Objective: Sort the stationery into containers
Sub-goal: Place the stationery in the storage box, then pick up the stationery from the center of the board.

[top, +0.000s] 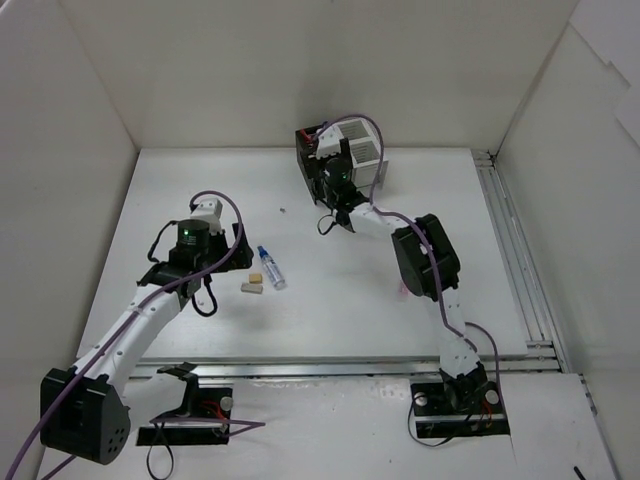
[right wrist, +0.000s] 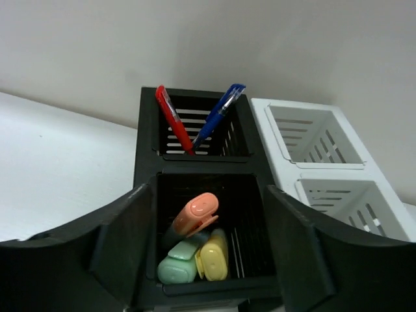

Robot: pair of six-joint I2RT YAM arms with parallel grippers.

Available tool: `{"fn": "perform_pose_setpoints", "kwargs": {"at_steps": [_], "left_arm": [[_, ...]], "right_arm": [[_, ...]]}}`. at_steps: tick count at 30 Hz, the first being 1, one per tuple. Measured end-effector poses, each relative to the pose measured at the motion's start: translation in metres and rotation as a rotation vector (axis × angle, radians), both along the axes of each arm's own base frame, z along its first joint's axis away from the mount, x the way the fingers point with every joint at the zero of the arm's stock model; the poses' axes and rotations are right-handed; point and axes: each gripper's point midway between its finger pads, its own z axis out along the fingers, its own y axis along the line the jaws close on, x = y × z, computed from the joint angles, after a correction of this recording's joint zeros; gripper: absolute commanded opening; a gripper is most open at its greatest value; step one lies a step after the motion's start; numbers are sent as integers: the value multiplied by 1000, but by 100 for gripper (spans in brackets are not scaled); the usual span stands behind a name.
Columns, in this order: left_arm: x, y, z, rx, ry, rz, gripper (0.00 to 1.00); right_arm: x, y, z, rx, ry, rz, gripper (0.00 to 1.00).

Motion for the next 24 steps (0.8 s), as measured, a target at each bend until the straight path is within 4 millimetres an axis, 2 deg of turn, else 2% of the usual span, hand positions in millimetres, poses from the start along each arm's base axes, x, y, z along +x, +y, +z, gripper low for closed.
{"fn": "perform_pose_setpoints", "kwargs": {"at_steps": [3,6,7,9,11,13,17,22,24], "left_arm": [[-1,-2,0,-7,2,-8,100],[-2,-2,0,-12,7,-10,100],[-2,-3,-1,-14,9,-10,100],[-3,-3,-1,-21,13,-7,100],[-3,-4,-1,-28,16,-5,100],[-4,-5,-1,-33,19,-9,100],[-5,-6,-1,-40,25,-14,100],[-6,-5,-1,-41,28,-4,100],[-6,-3,0,-40,27,13,100]], "right_arm": [[-17,-4,30,14,-21,8,84],[-44,-11,78,56,-65,11,96],[-56,-16,95,79,-85,7,98],[-87,-34,116,127,-94,-16,98],[-121,-53,122,176,-68,-42,98],[-154,-76,115,227,0,-79,98],[-196,-126,72,290,228,-209,98],[-235,-188,-12,261,520,-429,98],[-254,-206,-47,250,636,-482,98]]}}
